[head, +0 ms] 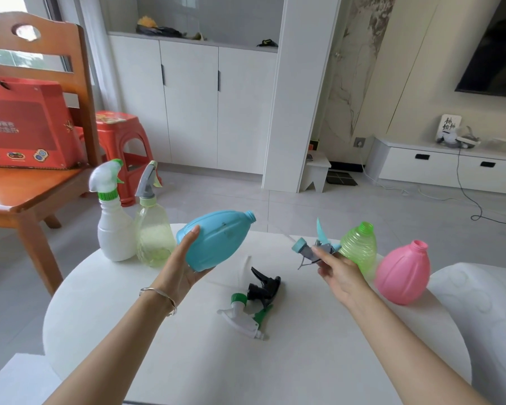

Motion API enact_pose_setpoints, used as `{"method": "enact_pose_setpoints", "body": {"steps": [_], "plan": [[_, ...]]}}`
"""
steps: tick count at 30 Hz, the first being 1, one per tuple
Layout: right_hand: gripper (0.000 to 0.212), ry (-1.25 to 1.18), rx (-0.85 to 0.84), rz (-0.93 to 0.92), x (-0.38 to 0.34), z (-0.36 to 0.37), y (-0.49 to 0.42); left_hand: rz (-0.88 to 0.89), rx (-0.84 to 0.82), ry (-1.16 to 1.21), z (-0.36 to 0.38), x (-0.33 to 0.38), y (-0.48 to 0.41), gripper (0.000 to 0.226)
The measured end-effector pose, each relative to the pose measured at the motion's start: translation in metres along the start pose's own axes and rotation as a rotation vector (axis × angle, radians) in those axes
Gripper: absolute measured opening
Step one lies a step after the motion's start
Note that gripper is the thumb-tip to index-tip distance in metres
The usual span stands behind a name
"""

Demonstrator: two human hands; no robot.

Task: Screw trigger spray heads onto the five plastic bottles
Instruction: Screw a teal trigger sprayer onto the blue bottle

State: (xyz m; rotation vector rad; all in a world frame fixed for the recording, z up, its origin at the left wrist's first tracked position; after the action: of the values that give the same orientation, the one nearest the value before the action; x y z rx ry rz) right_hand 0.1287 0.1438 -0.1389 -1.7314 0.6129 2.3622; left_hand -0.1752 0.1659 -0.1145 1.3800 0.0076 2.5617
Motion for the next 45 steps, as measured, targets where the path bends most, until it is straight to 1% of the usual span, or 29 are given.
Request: {"method": "enact_pose_setpoints", "body": {"steps": [2, 4, 6, 11, 16, 19, 22, 25, 27, 30, 32, 34, 36, 37, 40, 43, 45], "plan": [[0.005, -0.128, -0.026, -0.007, -0.002, 0.004, 0.003, 0.004, 0.013, 0.011, -0.004, 0.002, 0.000, 0.039], [0.007, -0.236, -0.044, -0.026, -0.002, 0.007, 0.004, 0.004, 0.027, 0.016, -0.008, 0.003, 0.000, 0.042], [0.011, -0.294, -0.050, -0.036, -0.004, 0.009, 0.005, -0.001, 0.047, 0.013, -0.013, 0.004, 0.001, 0.045], [0.014, -0.359, -0.121, -0.040, -0.008, 0.018, 0.007, -0.002, 0.089, 0.014, -0.022, 0.008, 0.005, 0.039], [0.017, -0.370, -0.179, -0.021, -0.008, 0.028, 0.012, -0.017, 0.085, -0.044, -0.021, 0.009, 0.008, 0.044], [0.016, -0.354, -0.164, -0.006, -0.006, 0.031, 0.014, -0.037, 0.086, -0.063, -0.022, 0.008, 0.009, 0.046], [0.015, -0.414, -0.142, 0.002, -0.006, 0.031, 0.015, -0.039, 0.081, -0.053, -0.021, 0.008, 0.009, 0.042], [0.014, -0.444, -0.107, -0.029, -0.011, 0.027, 0.013, -0.034, 0.080, -0.045, -0.021, 0.008, 0.009, 0.043], [0.014, -0.415, -0.108, -0.040, -0.012, 0.026, 0.012, -0.037, 0.081, -0.037, -0.022, 0.008, 0.009, 0.043], [0.012, -0.299, -0.132, -0.026, -0.007, 0.027, 0.013, -0.047, 0.069, -0.061, -0.023, 0.006, 0.007, 0.044], [0.009, -0.248, -0.152, -0.030, -0.007, 0.031, 0.016, -0.061, 0.040, -0.123, -0.021, 0.003, 0.007, 0.050], [0.006, -0.215, -0.177, -0.046, -0.009, 0.037, 0.021, -0.083, -0.007, -0.218, -0.016, -0.004, 0.007, 0.061], [0.017, -0.169, -0.239, -0.054, -0.010, 0.049, 0.028, -0.116, -0.067, -0.298, -0.005, -0.014, 0.007, 0.072], [0.024, -0.137, -0.282, -0.056, -0.010, 0.055, 0.031, -0.125, -0.091, -0.320, 0.001, -0.019, 0.008, 0.075], [0.037, -0.070, -0.388, -0.074, -0.015, 0.070, 0.039, -0.133, -0.100, -0.308, 0.014, -0.026, 0.007, 0.074], [0.040, 0.058, -0.421, -0.145, -0.026, 0.072, 0.043, -0.148, -0.101, -0.317, 0.015, -0.029, 0.006, 0.072], [0.040, 0.140, -0.424, -0.191, -0.029, 0.069, 0.044, -0.210, -0.121, -0.335, 0.015, -0.036, 0.009, 0.068]]}}
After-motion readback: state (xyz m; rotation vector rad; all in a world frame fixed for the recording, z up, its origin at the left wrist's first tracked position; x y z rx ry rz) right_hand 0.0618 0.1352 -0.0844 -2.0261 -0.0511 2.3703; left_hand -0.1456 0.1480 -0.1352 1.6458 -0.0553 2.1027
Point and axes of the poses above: each hand's wrist, its own y-axis away from the middle knuckle, its own z-axis out of the palm, x = y × z, the point moved 7 cm from there along -y, towards the middle knuckle, and after that the axes turned 3 degrees about y, right-handed, at the moved point
